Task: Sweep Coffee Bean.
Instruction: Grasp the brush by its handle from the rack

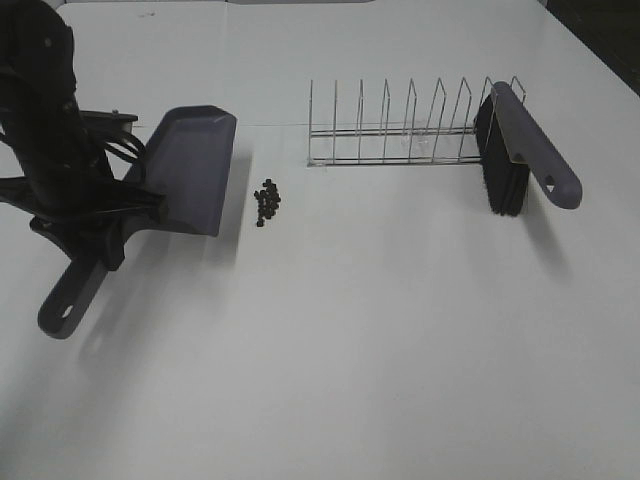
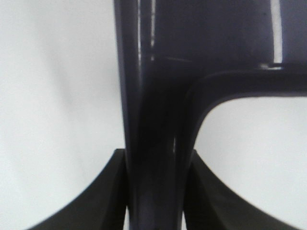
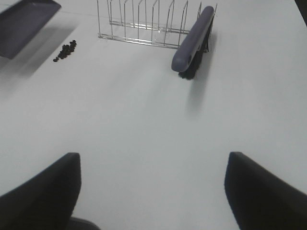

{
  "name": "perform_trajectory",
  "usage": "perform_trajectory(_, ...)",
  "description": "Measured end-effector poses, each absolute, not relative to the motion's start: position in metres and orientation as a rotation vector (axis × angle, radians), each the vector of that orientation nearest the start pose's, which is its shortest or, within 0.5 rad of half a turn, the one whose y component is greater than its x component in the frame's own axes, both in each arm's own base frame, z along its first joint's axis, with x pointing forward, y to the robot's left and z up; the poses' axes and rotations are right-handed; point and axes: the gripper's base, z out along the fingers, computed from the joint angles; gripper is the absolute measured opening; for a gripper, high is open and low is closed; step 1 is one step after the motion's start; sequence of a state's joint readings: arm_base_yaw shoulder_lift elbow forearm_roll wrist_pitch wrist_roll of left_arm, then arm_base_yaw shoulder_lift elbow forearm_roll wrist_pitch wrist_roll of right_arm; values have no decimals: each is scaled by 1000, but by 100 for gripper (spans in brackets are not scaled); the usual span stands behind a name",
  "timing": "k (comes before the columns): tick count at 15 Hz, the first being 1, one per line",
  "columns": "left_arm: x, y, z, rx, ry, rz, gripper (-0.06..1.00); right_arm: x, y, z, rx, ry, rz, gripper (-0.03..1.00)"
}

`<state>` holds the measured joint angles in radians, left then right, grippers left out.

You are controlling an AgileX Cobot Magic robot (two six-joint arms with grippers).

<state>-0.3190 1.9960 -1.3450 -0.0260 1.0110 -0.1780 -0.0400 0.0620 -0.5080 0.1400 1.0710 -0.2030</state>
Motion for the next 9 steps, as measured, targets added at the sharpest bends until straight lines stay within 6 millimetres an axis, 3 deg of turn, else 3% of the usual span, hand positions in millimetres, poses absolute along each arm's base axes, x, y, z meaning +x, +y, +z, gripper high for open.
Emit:
perform_trajectory(5, 355, -119, 161, 194, 3136, -27, 26, 68, 7, 302, -122, 2129, 37, 70)
perform_trajectory(9, 355, -119, 161, 195, 3137, -26, 26, 153, 5, 327, -118, 2252, 71, 69)
